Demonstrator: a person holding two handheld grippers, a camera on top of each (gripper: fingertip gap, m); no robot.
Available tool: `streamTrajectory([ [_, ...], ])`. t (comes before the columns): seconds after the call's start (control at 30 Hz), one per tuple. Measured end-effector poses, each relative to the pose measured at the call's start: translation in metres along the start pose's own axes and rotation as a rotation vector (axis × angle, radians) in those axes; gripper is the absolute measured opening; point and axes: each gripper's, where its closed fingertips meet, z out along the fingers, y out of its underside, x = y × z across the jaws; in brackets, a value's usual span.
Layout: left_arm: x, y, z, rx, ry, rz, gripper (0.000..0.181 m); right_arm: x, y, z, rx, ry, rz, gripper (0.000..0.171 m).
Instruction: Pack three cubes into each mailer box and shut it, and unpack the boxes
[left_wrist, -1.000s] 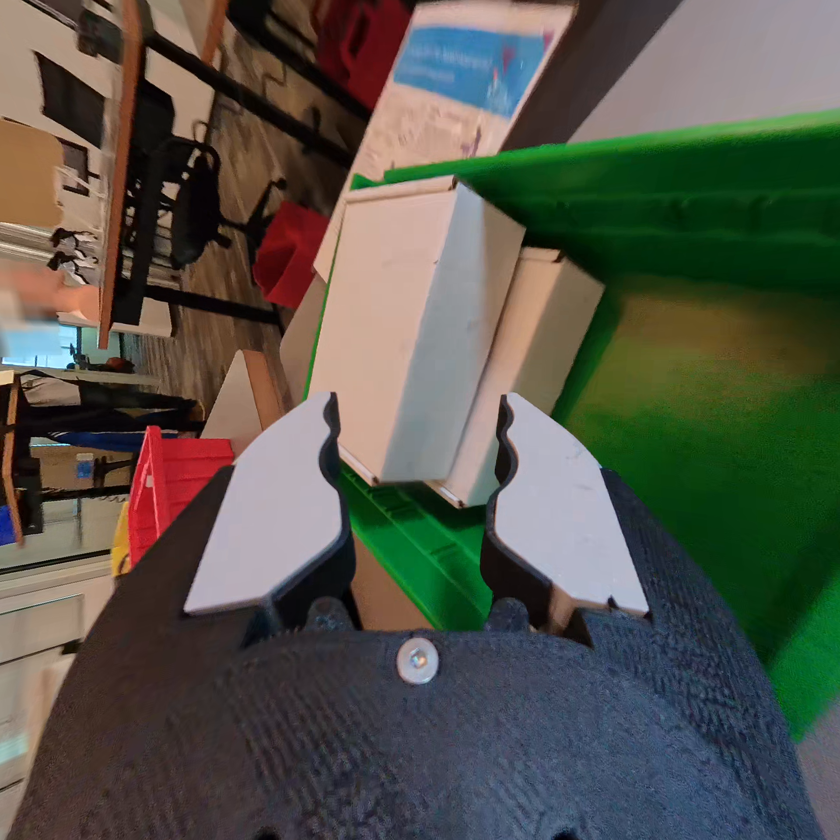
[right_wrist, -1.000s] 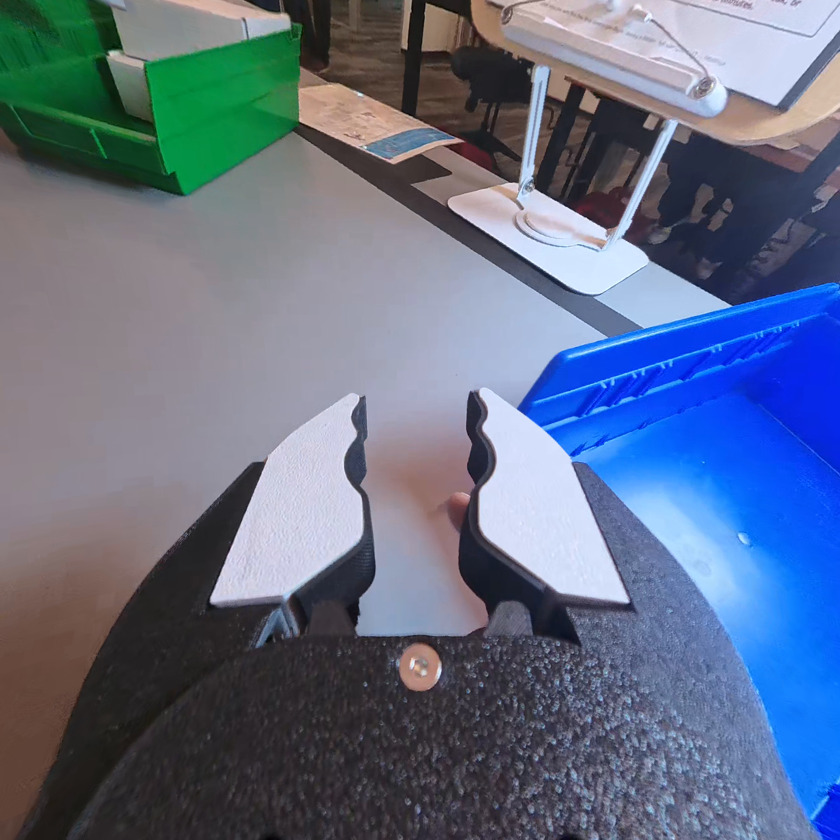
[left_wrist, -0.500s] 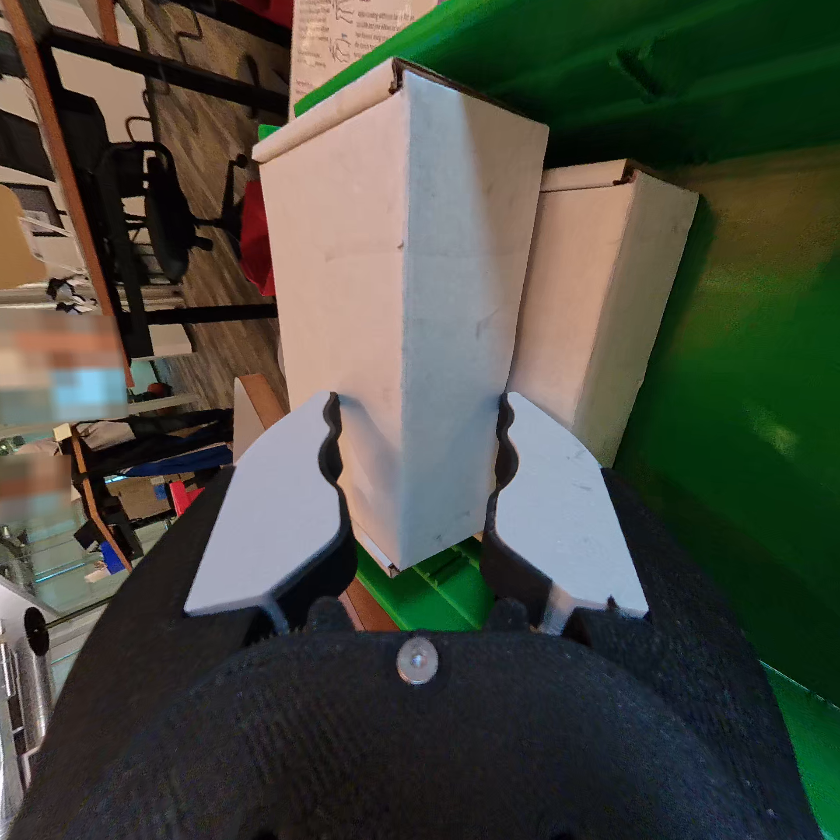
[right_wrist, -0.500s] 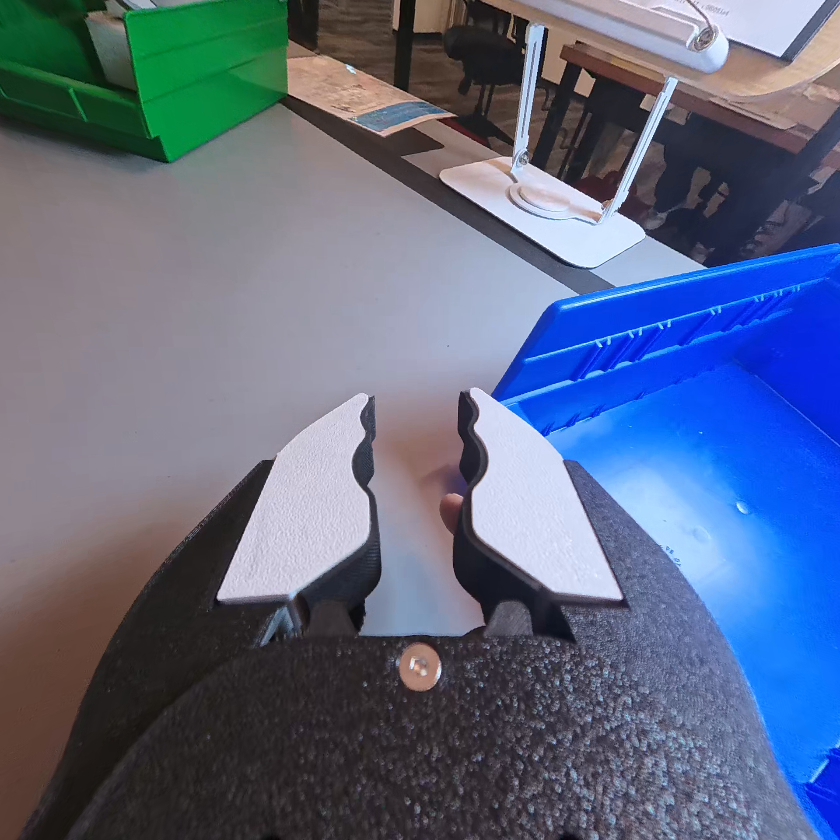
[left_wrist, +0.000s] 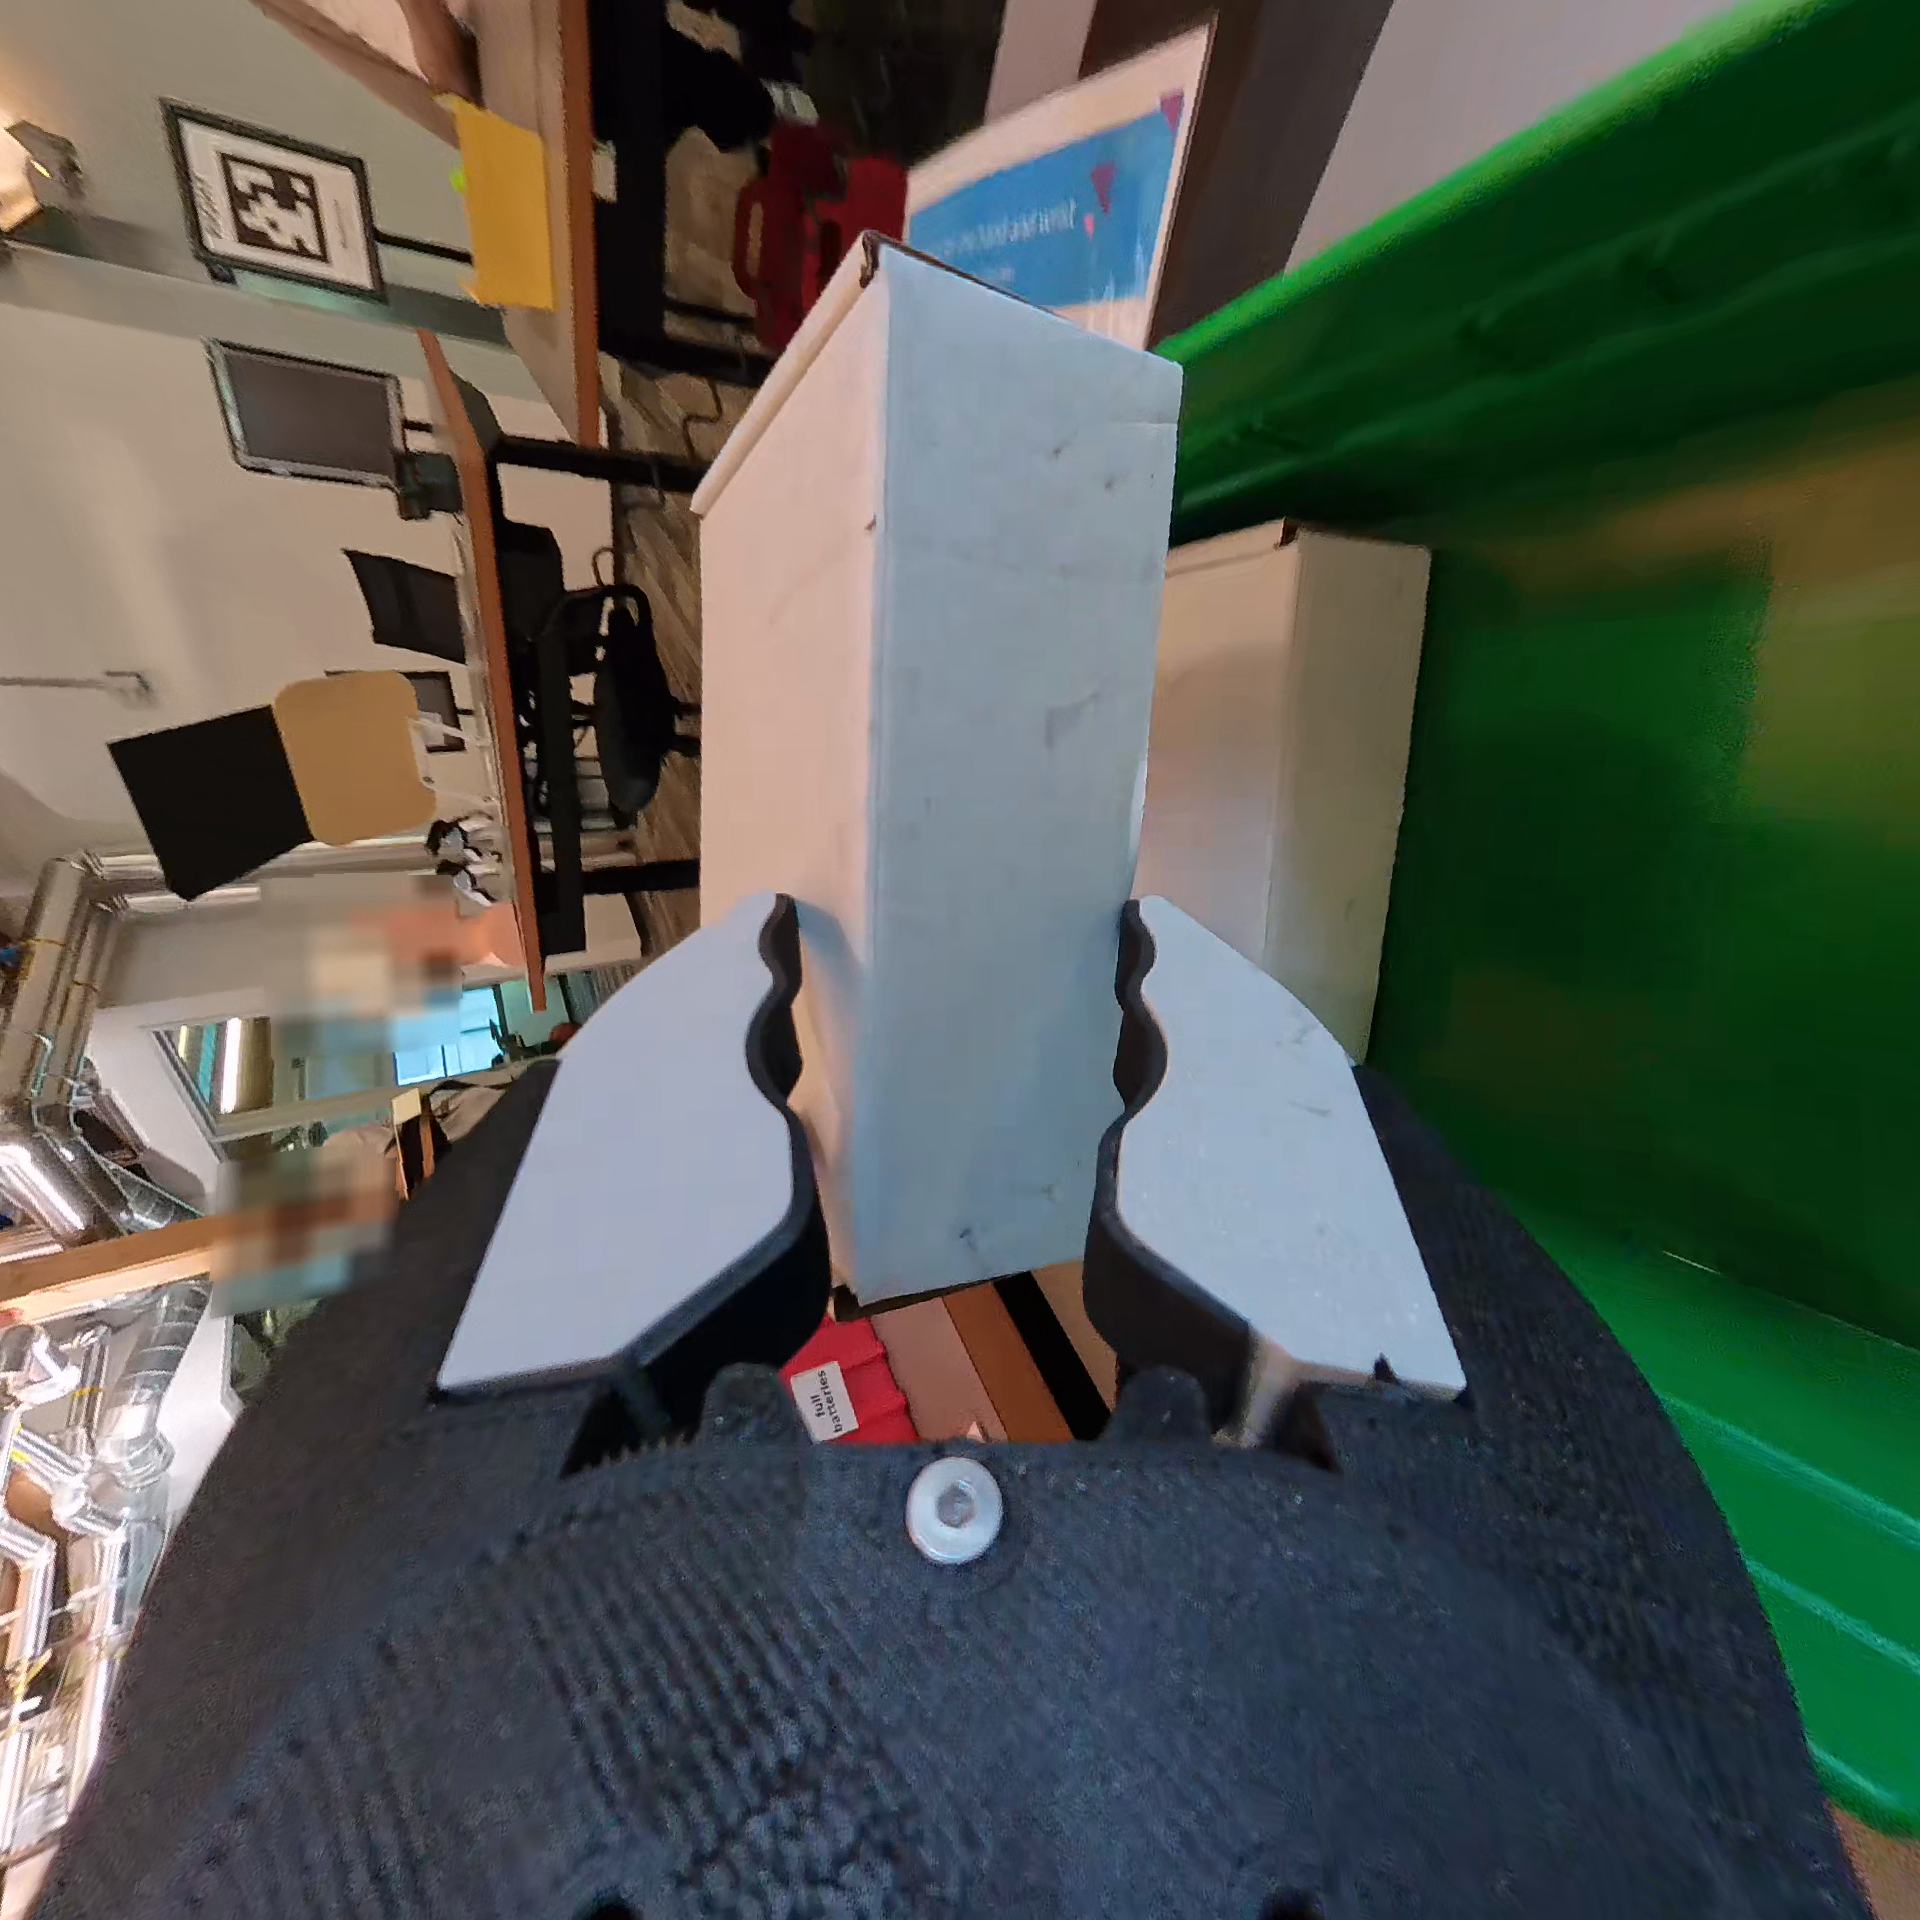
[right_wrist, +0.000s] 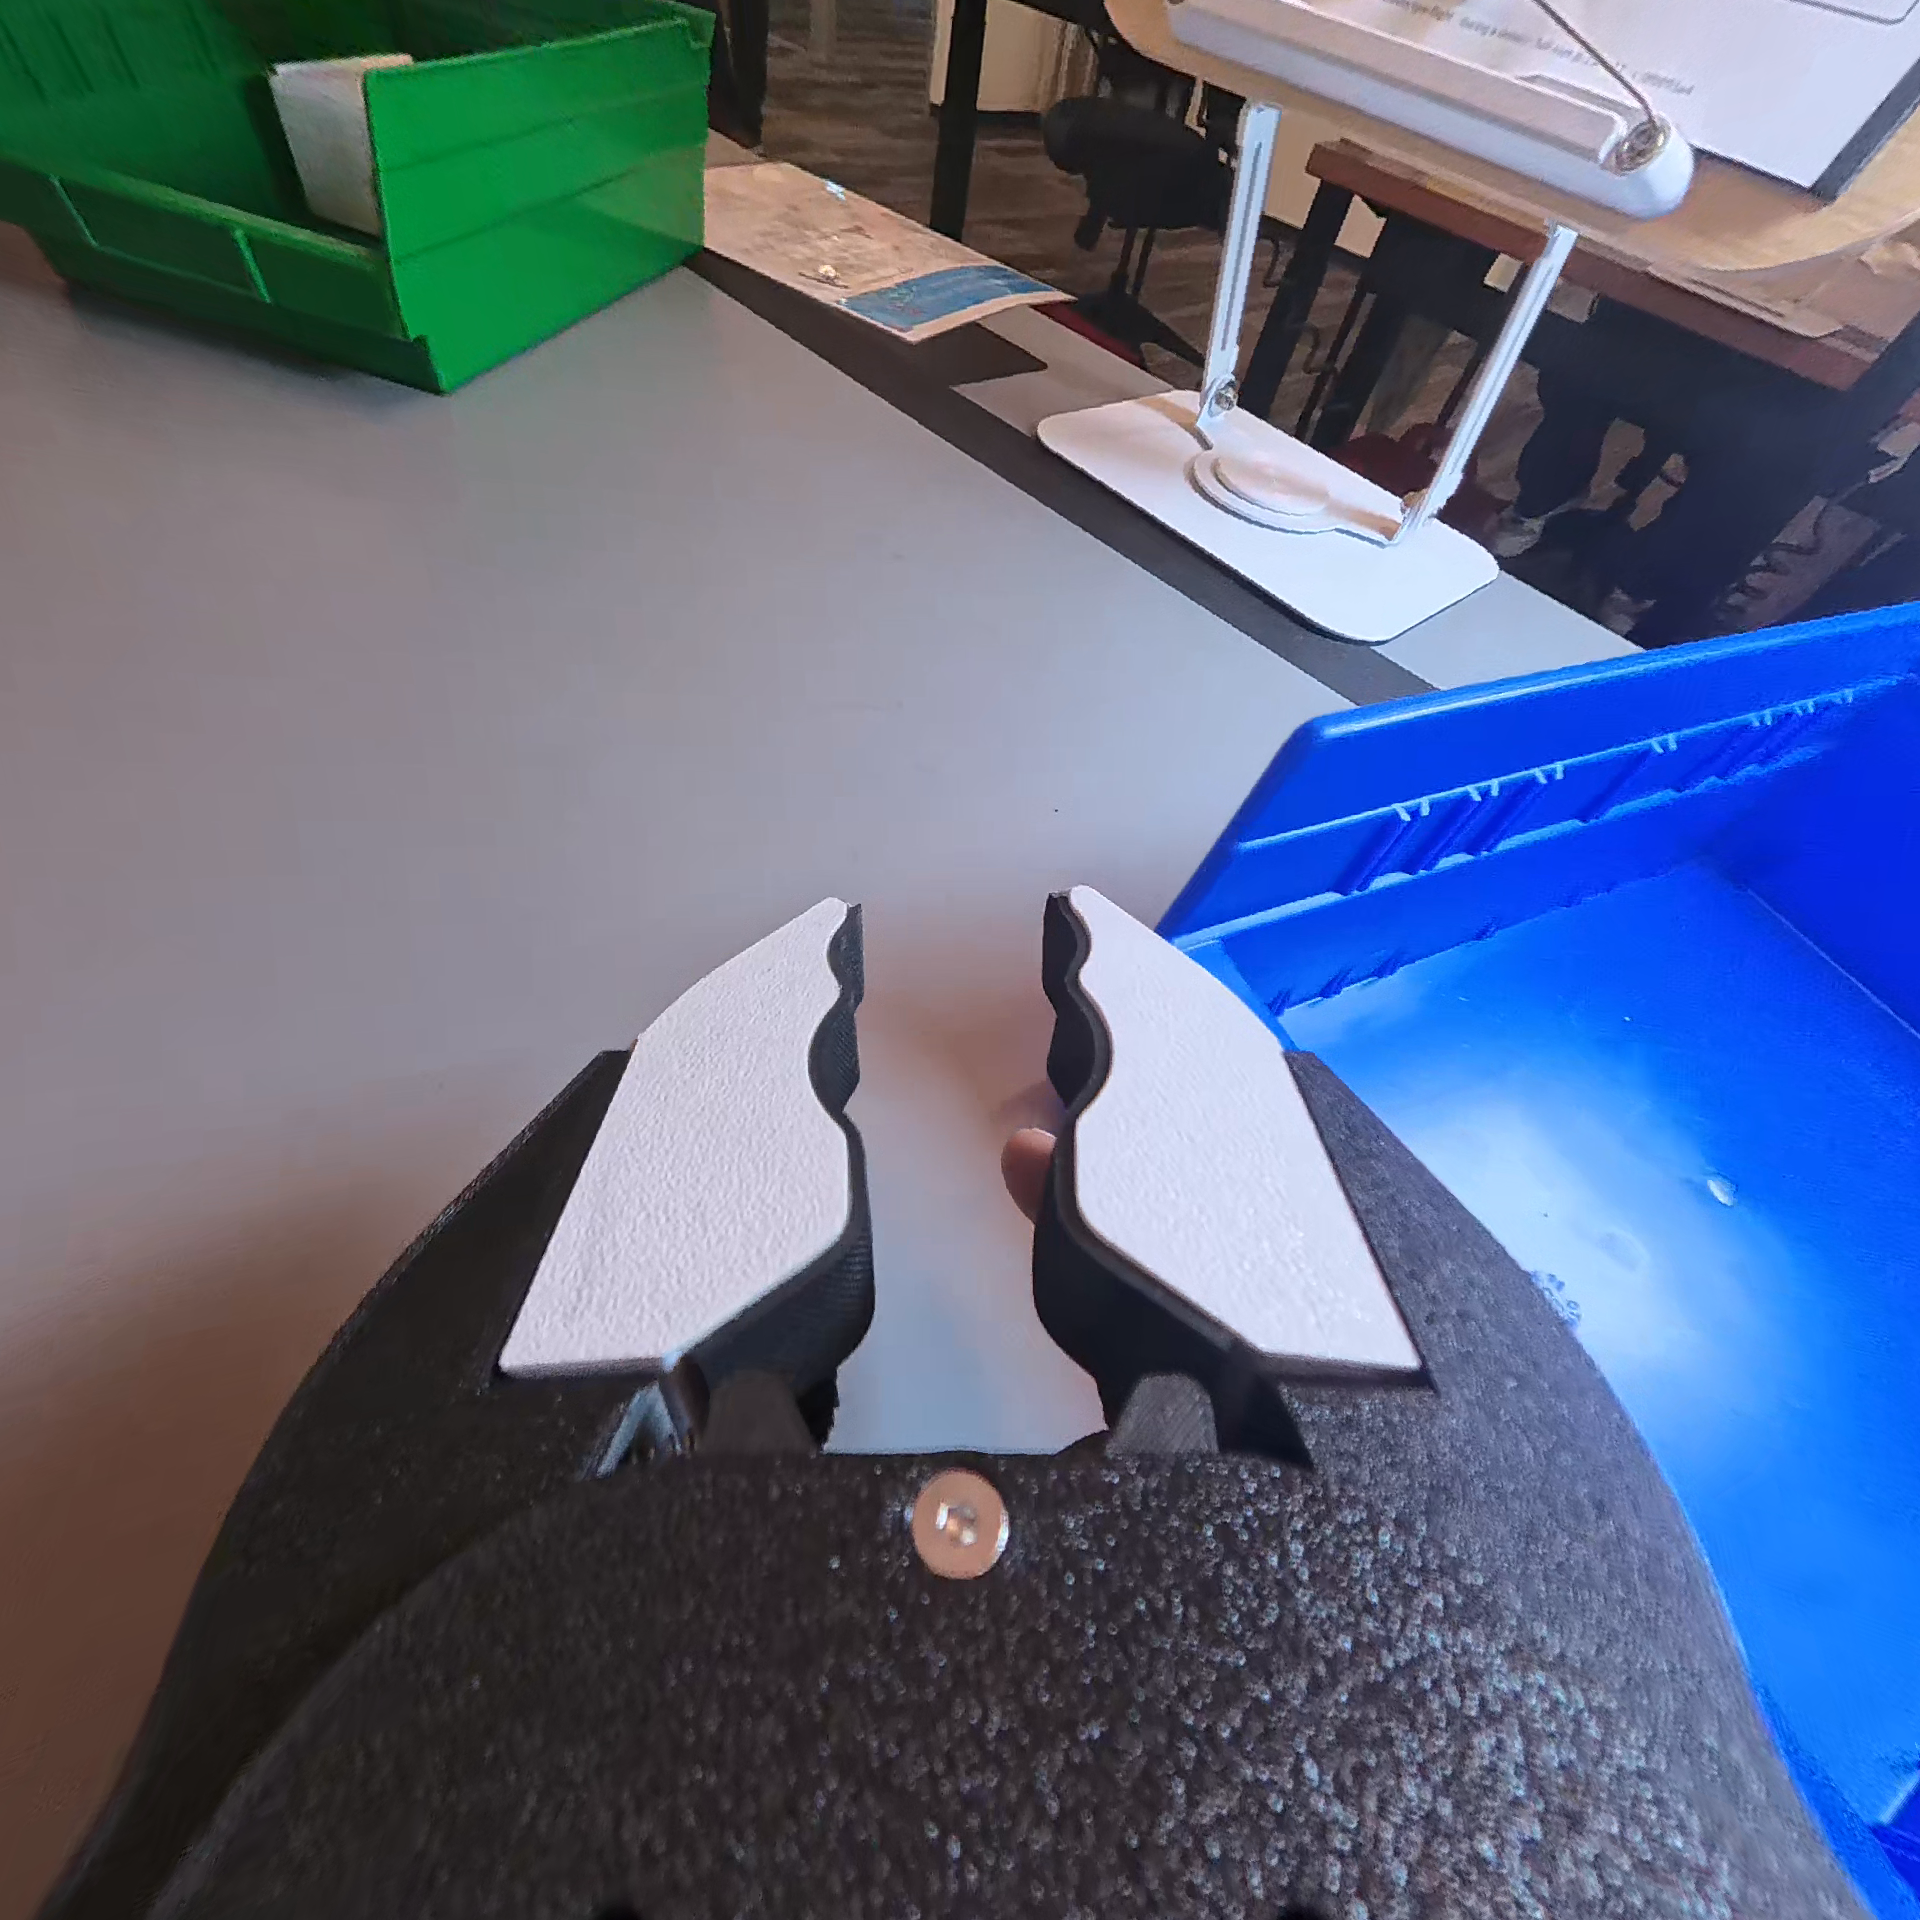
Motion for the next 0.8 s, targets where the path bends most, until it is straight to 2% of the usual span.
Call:
streamTrajectory([
  [0.13, 0.000, -0.040, -0.049, 0.133, 0.002, -0.026, 0.059, -0.007, -0.005, 0.001, 0.013, -0.007, -0.031, 0.033],
  [0.37, 0.048, -0.149, -0.131, 0.440, 0.096, 0.030, 0.057, -0.032, -0.028, 0.010, 0.035, -0.004, -0.250, 0.047],
  [0.5, 0.090, -0.204, -0.161, 0.589, 0.184, 0.086, 0.057, -0.048, -0.058, 0.015, 0.068, 0.042, -0.447, 0.059],
  [0.63, 0.142, -0.246, -0.183, 0.700, 0.335, 0.141, 0.057, -0.067, -0.093, 0.014, 0.158, 0.086, -0.639, 0.082],
  [0.77, 0.195, -0.271, -0.200, 0.777, 0.527, 0.180, 0.057, -0.095, -0.097, 0.018, 0.216, 0.067, -0.857, 0.096],
  [0.8, 0.202, -0.272, -0.197, 0.761, 0.539, 0.198, 0.057, -0.104, -0.089, 0.020, 0.204, 0.036, -0.918, 0.092],
])
